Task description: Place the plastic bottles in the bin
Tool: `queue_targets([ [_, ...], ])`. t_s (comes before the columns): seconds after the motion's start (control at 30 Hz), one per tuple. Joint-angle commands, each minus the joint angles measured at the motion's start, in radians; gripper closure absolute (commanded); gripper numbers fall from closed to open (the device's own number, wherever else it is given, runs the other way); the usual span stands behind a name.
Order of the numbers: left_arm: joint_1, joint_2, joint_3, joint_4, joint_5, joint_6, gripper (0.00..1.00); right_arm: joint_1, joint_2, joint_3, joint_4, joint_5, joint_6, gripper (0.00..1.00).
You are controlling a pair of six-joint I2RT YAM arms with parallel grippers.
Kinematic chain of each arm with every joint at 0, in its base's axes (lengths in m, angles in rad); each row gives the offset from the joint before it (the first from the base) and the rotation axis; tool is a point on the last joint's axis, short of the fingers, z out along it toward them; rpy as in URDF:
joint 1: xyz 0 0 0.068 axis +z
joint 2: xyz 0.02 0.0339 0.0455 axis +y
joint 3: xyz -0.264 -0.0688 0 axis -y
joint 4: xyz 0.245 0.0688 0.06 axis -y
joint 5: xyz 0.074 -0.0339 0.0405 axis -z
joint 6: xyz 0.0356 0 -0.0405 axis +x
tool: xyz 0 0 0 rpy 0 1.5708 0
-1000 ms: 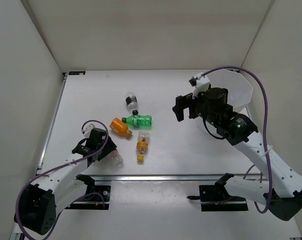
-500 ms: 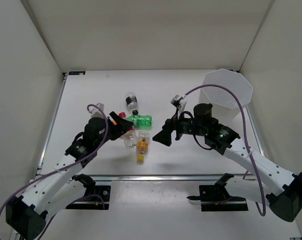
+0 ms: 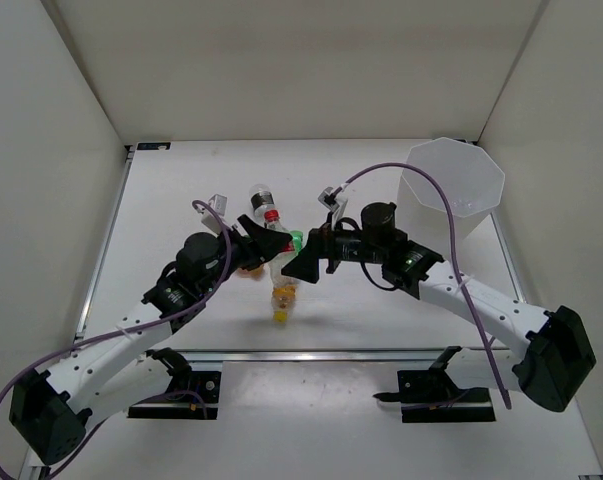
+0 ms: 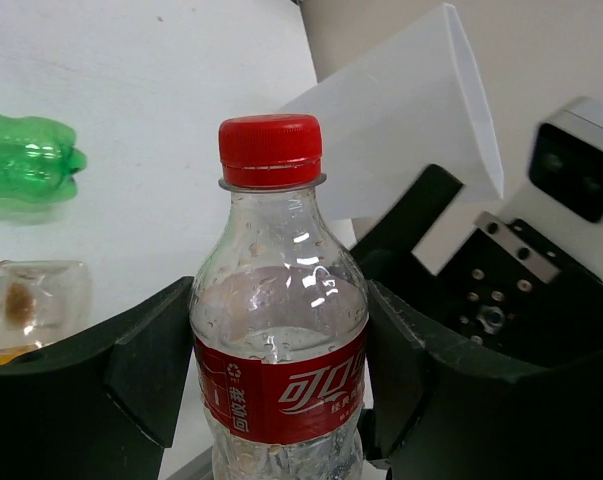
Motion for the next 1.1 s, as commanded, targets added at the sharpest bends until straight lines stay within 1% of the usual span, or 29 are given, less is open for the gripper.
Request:
queue_targets([
  [0.0,-0.026,0.013,0.030,0.084,0.019,0.007,0.69,0.016,0.030,0.012,0.089,0.029,0.030,0.01],
  [0.1,-0.039,0.035,0.041,0.084,0.038,0.016,0.69,0.028,0.073,0.026,0.100,0.016,0.041,0.01],
  [0.13,-0.042,0.038,0.038,0.090,0.048,0.013,0.69,0.026,0.087,0.043,0.099,0.030,0.039,0.02],
  [0.2,-0.051,0.026,0.033,0.107,0.043,0.022,0.69,0.017,0.096,0.042,0.102,0.004,0.045,0.01],
  [0.23,-0.051,0.018,0.032,0.105,0.046,0.033,0.69,0.014,0.099,0.030,0.111,0.007,0.051,0.05],
  [0.3,-0.040,0.015,0.029,0.113,0.069,0.031,0.68,0.010,0.098,0.025,0.135,0.001,0.061,0.22],
  [0.33,-0.045,0.009,0.032,0.110,0.068,0.036,0.67,0.014,0.099,0.023,0.142,0.001,0.064,0.43],
  [0.37,-0.045,0.013,0.033,0.104,0.062,0.044,0.64,0.008,0.099,0.025,0.140,0.000,0.067,0.59],
  [0.4,-0.043,0.012,0.030,0.105,0.071,0.039,0.60,0.010,0.096,0.020,0.143,-0.008,0.065,0.66],
  [0.43,-0.048,0.007,0.026,0.122,0.081,0.039,0.56,0.007,0.095,0.023,0.146,-0.008,0.064,0.78],
  [0.47,-0.043,0.006,0.017,0.147,0.104,0.038,0.42,0.010,0.086,0.028,0.145,-0.004,0.059,0.85],
  [0.5,-0.039,0.000,0.009,0.164,0.124,0.035,0.17,-0.001,0.079,0.025,0.134,-0.008,0.059,0.89],
  [0.53,-0.033,-0.013,0.015,0.161,0.126,0.042,0.04,-0.013,0.078,0.037,0.111,-0.004,0.056,0.96],
  [0.57,-0.031,-0.017,0.021,0.141,0.138,0.062,0.01,-0.015,0.066,0.039,0.097,-0.002,0.048,1.00],
  [0.67,0.003,-0.060,0.092,-0.005,0.147,0.126,0.01,-0.090,0.018,0.049,0.013,0.001,0.015,1.00],
  [0.73,0.055,-0.089,0.150,-0.185,0.120,0.171,0.01,-0.140,-0.035,0.069,-0.065,0.006,-0.039,1.00],
  [0.77,0.070,-0.103,0.171,-0.232,0.117,0.206,0.01,-0.186,-0.045,0.109,-0.111,0.009,-0.054,1.00],
  [0.8,0.111,-0.111,0.203,-0.340,0.082,0.223,0.01,-0.211,-0.060,0.137,-0.189,0.027,-0.109,1.00],
  [0.83,0.151,-0.114,0.219,-0.393,0.065,0.261,0.01,-0.261,-0.069,0.205,-0.270,0.067,-0.157,1.00],
  [0.87,0.179,-0.108,0.248,-0.486,0.034,0.297,0.01,-0.303,-0.072,0.280,-0.318,0.093,-0.174,1.00],
  [0.9,0.210,-0.099,0.274,-0.582,0.013,0.323,0.02,-0.329,-0.082,0.352,-0.401,0.145,-0.221,1.00],
  [0.93,0.248,-0.097,0.288,-0.661,-0.039,0.331,0.02,-0.384,-0.080,0.385,-0.473,0.207,-0.253,1.00],
  [1.0,0.303,-0.077,0.294,-0.744,-0.084,0.364,0.02,-0.517,-0.068,0.492,-0.594,0.283,-0.281,1.00],
  [1.03,0.314,-0.077,0.293,-0.779,-0.118,0.369,0.01,-0.547,-0.056,0.546,-0.627,0.336,-0.292,1.00],
  [1.07,0.331,-0.082,0.284,-0.810,-0.148,0.375,0.01,-0.622,-0.039,0.565,-0.685,0.404,-0.295,1.00],
])
